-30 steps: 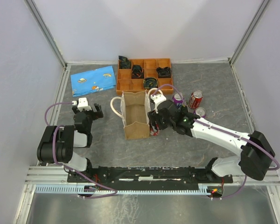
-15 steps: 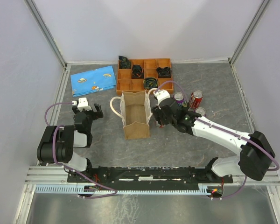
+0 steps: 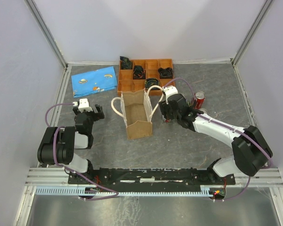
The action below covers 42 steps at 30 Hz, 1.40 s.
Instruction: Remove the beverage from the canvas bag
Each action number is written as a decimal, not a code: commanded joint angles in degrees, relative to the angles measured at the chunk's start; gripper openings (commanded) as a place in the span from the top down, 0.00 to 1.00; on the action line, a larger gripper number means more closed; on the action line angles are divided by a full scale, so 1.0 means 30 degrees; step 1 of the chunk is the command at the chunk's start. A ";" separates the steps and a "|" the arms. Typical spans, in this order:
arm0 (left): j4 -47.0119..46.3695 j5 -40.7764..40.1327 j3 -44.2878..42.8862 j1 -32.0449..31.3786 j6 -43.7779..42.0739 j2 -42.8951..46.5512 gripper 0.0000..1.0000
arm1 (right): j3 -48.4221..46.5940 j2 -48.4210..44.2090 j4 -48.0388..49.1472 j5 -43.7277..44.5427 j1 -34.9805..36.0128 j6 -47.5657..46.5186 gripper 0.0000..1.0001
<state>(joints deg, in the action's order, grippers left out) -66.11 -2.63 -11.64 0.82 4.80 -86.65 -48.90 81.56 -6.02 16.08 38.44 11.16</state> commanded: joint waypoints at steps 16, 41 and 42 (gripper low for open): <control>-0.0734 -0.0060 -0.0457 -0.0083 -0.0840 -0.0124 0.01 | 0.0017 -0.0010 0.1599 -0.0380 -0.0238 0.0986 0.42; -0.0756 -0.0070 -0.0456 -0.0070 -0.0837 -0.0105 0.01 | -0.2113 -0.3703 -0.3127 0.3735 0.2659 0.1694 0.03; -0.0739 -0.0083 -0.0456 -0.0068 -0.0841 -0.0133 0.01 | -0.2253 -0.4263 -0.3403 0.3890 0.2727 0.1725 0.04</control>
<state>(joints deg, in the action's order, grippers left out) -66.11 -2.63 -11.64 0.78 4.80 -86.65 -50.72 76.01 -13.10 22.57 45.82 14.76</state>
